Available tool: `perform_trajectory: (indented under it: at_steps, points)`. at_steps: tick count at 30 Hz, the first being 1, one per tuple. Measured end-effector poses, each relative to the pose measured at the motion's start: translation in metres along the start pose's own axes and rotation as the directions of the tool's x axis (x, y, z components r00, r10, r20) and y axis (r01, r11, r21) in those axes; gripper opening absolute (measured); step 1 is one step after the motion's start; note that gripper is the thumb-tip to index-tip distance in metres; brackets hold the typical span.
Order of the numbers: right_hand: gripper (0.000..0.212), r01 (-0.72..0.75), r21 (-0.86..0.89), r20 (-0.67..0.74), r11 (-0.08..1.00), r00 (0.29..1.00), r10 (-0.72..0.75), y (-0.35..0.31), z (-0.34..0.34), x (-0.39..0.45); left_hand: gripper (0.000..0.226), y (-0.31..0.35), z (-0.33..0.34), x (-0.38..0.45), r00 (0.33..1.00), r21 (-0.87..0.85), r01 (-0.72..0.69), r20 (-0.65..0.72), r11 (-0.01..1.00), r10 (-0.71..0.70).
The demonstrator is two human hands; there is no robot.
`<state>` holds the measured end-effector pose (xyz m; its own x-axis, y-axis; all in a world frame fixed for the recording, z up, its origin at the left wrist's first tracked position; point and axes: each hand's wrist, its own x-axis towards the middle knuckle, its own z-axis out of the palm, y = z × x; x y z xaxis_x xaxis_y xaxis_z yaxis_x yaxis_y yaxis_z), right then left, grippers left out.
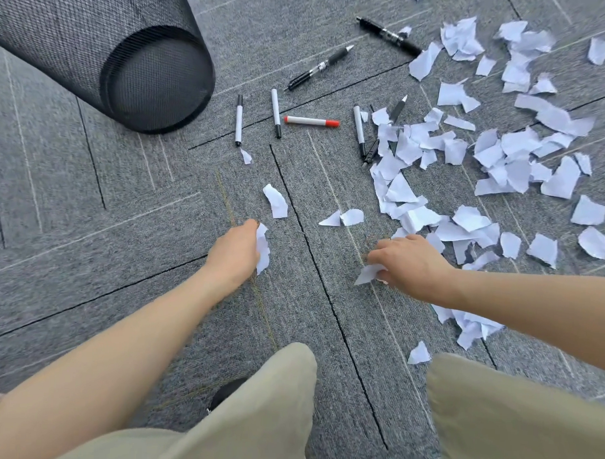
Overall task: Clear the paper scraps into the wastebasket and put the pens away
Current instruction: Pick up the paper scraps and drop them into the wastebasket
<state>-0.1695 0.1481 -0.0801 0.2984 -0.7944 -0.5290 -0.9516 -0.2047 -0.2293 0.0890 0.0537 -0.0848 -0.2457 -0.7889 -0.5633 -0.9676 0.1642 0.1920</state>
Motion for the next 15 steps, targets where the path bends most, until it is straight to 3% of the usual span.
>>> perform_trajectory:
  at_steps: [2, 7, 10, 13, 15]
  points:
    - [0.017, 0.030, 0.066, 0.028, 0.997, 0.999, -0.032, -0.001, -0.013, 0.001, 0.005, -0.001, -0.001, 0.005, 1.000, 0.026, -0.015, 0.027, 1.000, 0.014]
    - [0.025, 0.008, 0.170, -0.046, 0.985, 0.999, 0.000, 0.019, -0.068, 0.035, 0.018, -0.001, -0.008, 0.013, 0.995, 0.093, -0.038, 0.099, 0.995, 0.029]
    - [0.027, -0.056, 0.157, -0.057, 0.986, 0.996, 0.065, 0.027, -0.078, 0.060, 0.025, 0.004, -0.017, 0.019, 0.991, -0.053, -0.026, 0.127, 0.998, 0.032]
    - [0.029, -0.099, 0.171, -0.050, 0.980, 0.993, 0.109, 0.013, -0.064, 0.073, 0.024, 0.018, -0.030, 0.032, 0.997, -0.213, -0.082, -0.031, 0.974, 0.077]
    - [0.029, -0.074, 0.156, -0.065, 0.985, 0.994, 0.085, 0.003, -0.054, 0.075, 0.007, 0.026, -0.035, 0.039, 0.979, -0.213, -0.165, -0.157, 0.963, 0.133]
